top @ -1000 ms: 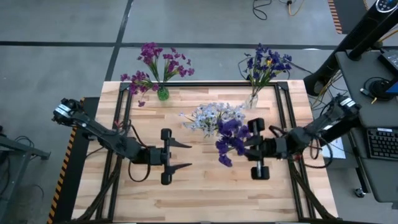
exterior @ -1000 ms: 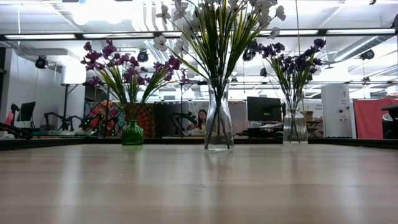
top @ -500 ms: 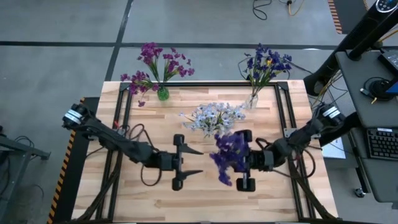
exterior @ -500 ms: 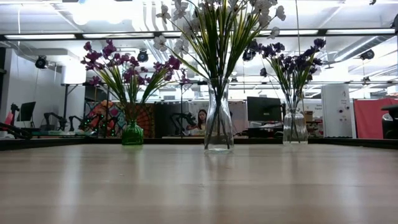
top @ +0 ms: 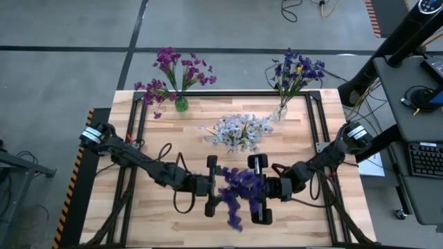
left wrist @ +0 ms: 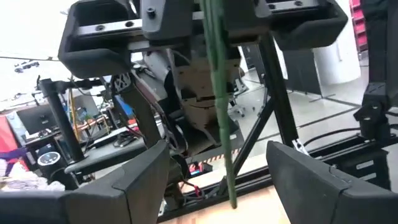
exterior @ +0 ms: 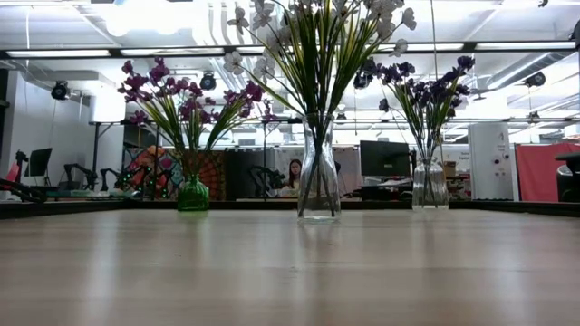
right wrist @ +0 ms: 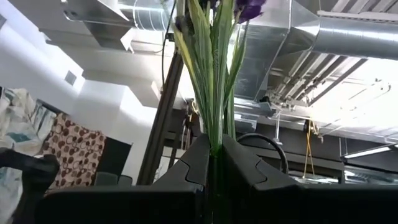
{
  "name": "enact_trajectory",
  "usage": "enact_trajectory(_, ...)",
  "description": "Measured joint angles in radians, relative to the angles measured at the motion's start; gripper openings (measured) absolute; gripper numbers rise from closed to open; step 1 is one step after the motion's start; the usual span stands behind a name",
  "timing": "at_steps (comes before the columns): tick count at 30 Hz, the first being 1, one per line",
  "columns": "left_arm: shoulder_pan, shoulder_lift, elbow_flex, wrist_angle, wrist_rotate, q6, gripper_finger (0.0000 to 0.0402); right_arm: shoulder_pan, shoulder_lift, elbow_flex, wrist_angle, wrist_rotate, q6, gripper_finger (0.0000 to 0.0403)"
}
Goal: Sort flowers into vase by color
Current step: Put the blue flowers into the top transparent flower vase
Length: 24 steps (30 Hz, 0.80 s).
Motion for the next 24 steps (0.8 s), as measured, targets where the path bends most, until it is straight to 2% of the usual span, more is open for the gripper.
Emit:
enact_trajectory(5, 0.000, 0.000, 0.000, 0.000, 0.073, -0.013, 0.0251, -0.004, 0.008, 0.005, 0.006, -0.005, -0.014, 0.0021)
enact_trajectory(13, 0.012, 0.000, 0.000, 0.002, 0.077, -0.021, 0.0238, -0.021, 0.039, 0.017, 0.057, -0.015, -0.018, 0.0021)
enact_trajectory(19, 0.018, 0.000, -0.002, 0.001, 0.071, -0.037, 0.0196, -0.028, 0.056, 0.032, 0.064, -0.015, -0.029, 0.0021)
enact_trajectory(24, 0.023, 0.000, -0.002, 0.002, 0.058, -0.042, 0.0141, -0.027, 0.056, 0.030, 0.067, -0.009, -0.008, 0.0021)
